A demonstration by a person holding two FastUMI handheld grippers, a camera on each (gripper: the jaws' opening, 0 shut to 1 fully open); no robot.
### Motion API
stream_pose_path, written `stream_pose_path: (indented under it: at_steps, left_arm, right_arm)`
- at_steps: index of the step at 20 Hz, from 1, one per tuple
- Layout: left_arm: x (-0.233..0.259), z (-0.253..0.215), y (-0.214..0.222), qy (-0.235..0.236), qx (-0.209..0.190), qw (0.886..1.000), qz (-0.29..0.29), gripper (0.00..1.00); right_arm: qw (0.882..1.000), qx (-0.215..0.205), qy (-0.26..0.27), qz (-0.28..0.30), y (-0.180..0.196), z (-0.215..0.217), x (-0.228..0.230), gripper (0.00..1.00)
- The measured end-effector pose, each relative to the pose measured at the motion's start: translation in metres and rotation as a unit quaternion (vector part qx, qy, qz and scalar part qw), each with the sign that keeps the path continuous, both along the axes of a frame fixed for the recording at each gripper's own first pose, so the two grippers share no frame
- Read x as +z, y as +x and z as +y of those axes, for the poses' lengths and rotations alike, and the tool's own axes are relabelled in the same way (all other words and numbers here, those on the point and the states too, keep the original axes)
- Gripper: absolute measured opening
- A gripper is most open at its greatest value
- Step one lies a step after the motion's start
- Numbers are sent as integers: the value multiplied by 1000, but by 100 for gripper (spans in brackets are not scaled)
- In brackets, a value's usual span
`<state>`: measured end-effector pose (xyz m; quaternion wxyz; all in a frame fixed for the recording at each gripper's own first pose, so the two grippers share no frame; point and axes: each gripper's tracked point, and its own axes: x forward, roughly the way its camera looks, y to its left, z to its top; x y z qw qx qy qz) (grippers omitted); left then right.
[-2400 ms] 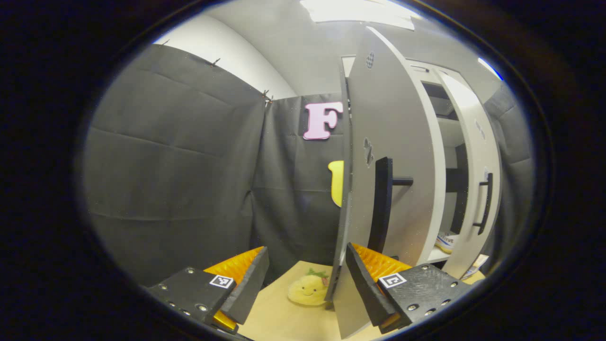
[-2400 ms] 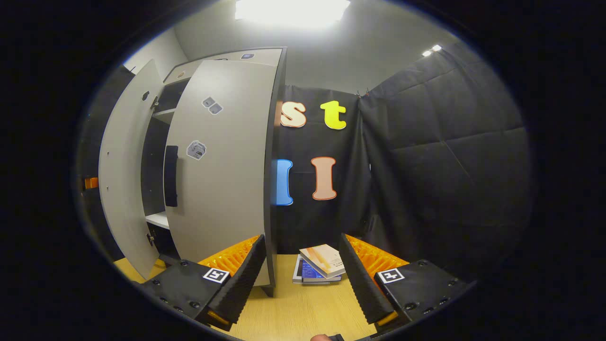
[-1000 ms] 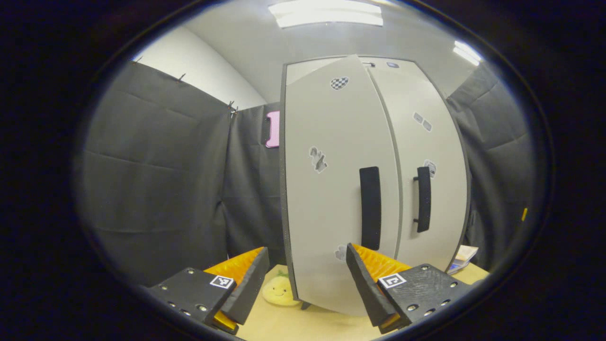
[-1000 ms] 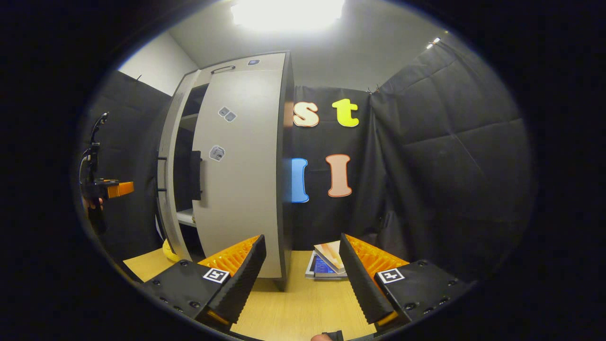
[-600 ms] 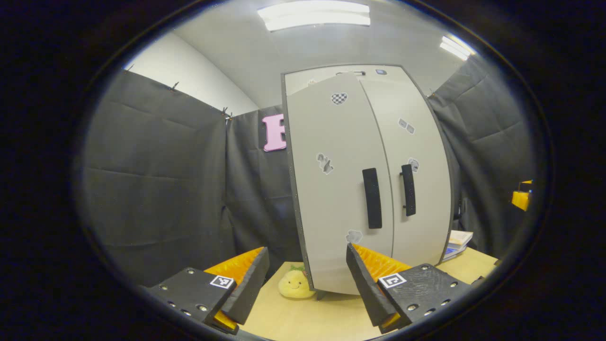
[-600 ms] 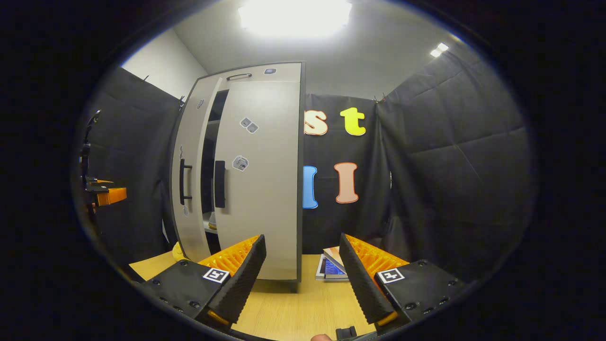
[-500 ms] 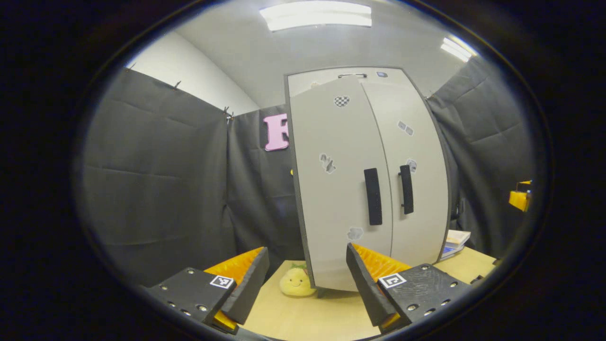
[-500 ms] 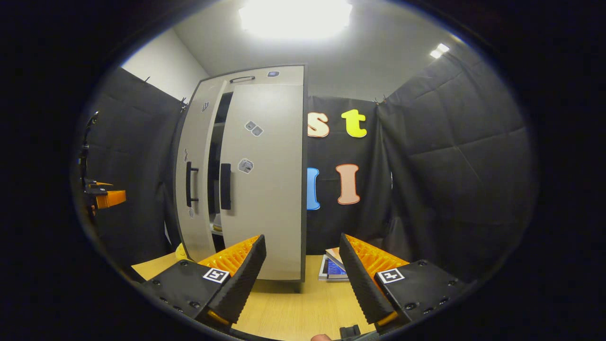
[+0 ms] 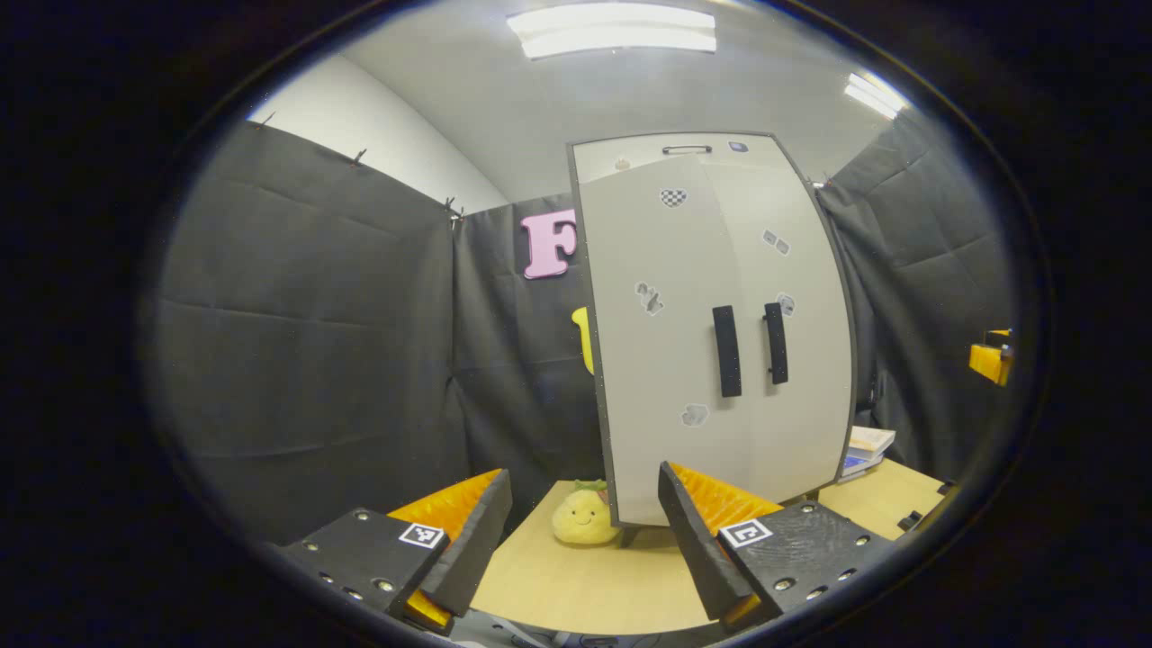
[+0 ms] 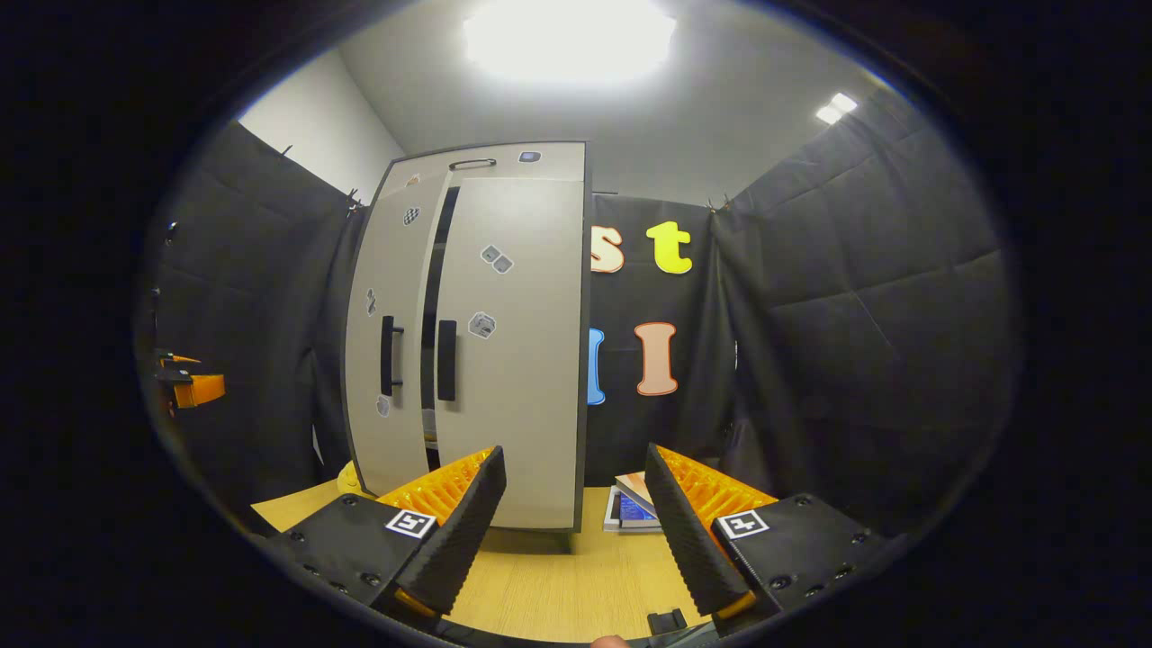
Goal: Grab one shoe with the right hand and put it into the shoe cabinet, grab the other shoe with the left hand and put it into the shoe cabinet; then close the right door with the right hand and the left door with the left hand.
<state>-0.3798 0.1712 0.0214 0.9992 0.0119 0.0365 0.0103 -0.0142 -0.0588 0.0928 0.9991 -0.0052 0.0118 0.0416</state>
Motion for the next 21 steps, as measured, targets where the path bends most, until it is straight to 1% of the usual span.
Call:
stream_pose_path:
  at_steps: [4, 7, 8, 9, 13, 20, 21]
  left_arm:
    - [-5, 8, 0, 1, 0, 1000, 2, 94]
    - [-6, 8, -1, -8, 0, 1000, 1, 94]
    - [-5, 8, -1, -9, -2, 1000, -1, 92]
    - [-5, 9, -2, -7, -3, 1000, -2, 94]
    - [-3, 9, -3, 0, -6, 1000, -7, 94]
    - [-3, 11, -2, -1, -2, 1000, -12, 94]
    - [-3, 11, -2, -1, -2, 1000, -11, 88]
  right_arm:
    - [1000, -3, 4, -2, -4, 1, 1, 98]
    - [1000, -2, 1, -5, -6, 2, 3, 98]
    - [1000, -2, 1, -6, -6, 2, 4, 98]
    - [1000, -2, 2, -6, -7, 2, 3, 98]
    - [1000, -4, 6, -7, -8, 0, 4, 97]
    - [1000, -6, 3, -13, -8, -2, 10, 98]
    - [1000, -5, 2, -14, -8, -2, 11, 98]
